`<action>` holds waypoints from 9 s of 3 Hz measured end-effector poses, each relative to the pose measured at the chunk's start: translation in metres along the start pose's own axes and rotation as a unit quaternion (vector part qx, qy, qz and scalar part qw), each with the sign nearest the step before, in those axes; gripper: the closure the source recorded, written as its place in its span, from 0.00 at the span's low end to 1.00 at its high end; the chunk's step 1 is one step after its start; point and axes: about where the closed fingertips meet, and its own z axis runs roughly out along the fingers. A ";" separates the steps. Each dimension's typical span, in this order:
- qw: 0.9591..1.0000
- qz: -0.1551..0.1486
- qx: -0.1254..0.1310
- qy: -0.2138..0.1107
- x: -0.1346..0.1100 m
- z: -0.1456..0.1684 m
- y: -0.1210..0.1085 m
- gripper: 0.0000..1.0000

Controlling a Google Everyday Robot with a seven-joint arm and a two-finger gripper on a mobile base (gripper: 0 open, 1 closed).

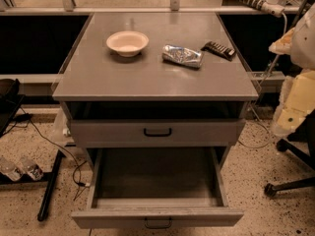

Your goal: Close middle drawer

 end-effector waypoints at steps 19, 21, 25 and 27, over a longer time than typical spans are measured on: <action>0.969 0.183 -0.031 -0.160 0.081 0.479 0.189 1.00; 0.973 0.173 -0.013 -0.151 0.087 0.519 0.195 1.00; 0.973 0.174 -0.009 -0.151 0.087 0.521 0.194 0.11; 0.970 0.162 -0.004 -0.180 0.066 0.541 0.178 0.00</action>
Offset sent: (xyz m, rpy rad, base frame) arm -0.0345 0.0075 -0.0611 0.0423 0.1171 0.0413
